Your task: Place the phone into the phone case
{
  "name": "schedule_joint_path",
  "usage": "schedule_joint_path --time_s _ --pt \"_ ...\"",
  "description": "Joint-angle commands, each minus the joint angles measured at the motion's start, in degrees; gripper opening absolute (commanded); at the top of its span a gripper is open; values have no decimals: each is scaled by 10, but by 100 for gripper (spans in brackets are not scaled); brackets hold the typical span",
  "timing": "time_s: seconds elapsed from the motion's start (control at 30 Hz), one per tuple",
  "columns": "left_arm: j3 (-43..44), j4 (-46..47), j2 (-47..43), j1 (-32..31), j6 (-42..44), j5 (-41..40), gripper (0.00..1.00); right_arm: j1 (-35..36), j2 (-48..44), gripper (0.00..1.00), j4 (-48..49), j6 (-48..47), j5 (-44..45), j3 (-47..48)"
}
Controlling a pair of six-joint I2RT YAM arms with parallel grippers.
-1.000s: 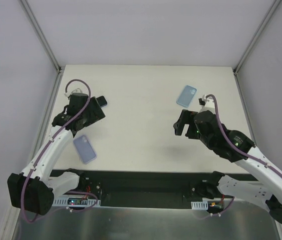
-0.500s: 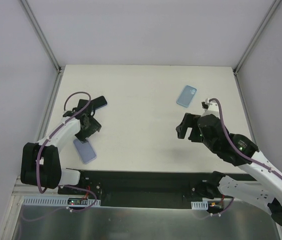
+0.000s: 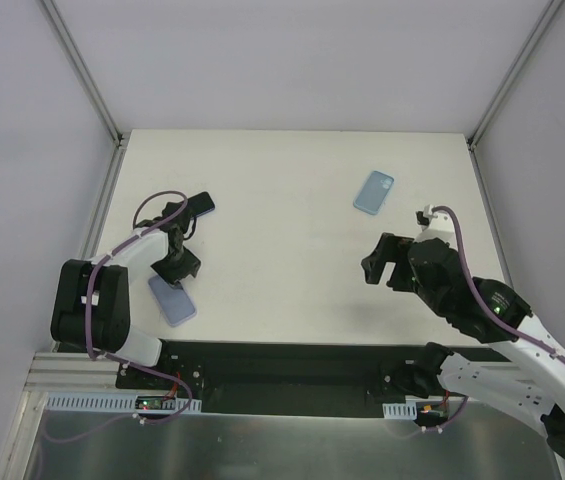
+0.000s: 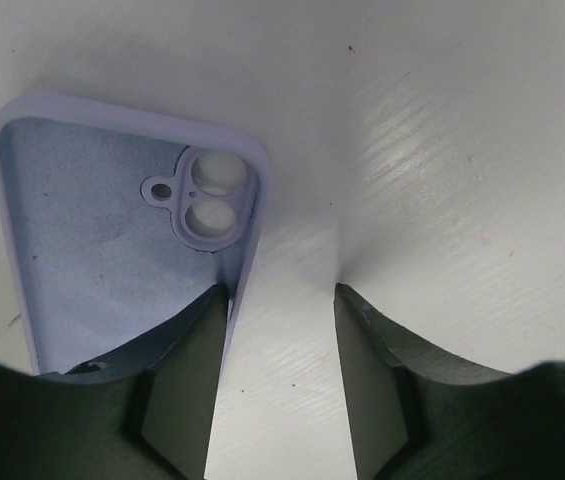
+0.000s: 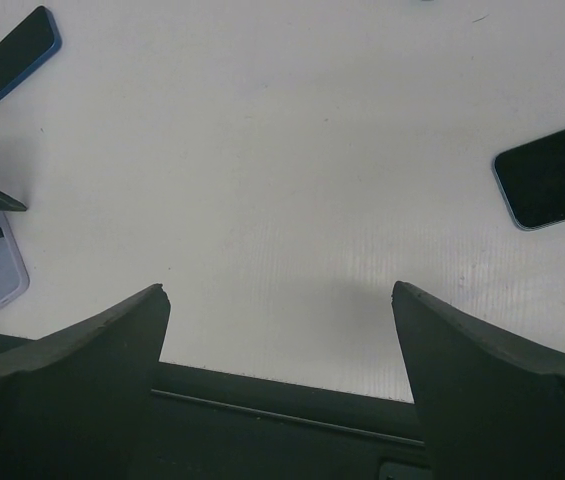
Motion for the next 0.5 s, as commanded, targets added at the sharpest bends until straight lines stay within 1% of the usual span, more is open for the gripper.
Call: schedule_joint_path --time_s 0.0,0.07,0.1,0.17,0.2,0.23,0.33,0.37,0.43,0.47 --pt "-15 -12 12 4 -20 9 44 2 -9 96 -14 -8 24 4" --pt "-12 -12 16 1 -13 9 37 2 -9 96 -16 -5 25 2" --pt "-11 -12 17 0 -8 7 23 2 -9 96 -19 -4 25 1" --pt "-9 -11 17 -5 -3 2 10 2 -8 96 -19 0 25 -1" --pt "-6 -10 17 -7 4 3 0 2 -7 96 -19 -1 25 -1" --pt "-3 -9 18 -13 11 3 0 2 -6 96 -20 0 24 0" --pt "24 -7 21 -55 45 -10 0 2 -6 96 -26 6 31 0" --pt "45 -3 25 -88 74 -13 0 2 -6 96 -28 9 33 -4" --pt "86 2 39 -121 111 -11 0 2 -9 96 -27 11 36 -7" --pt "100 7 45 -139 152 4 0 2 -9 96 -27 14 37 -7"
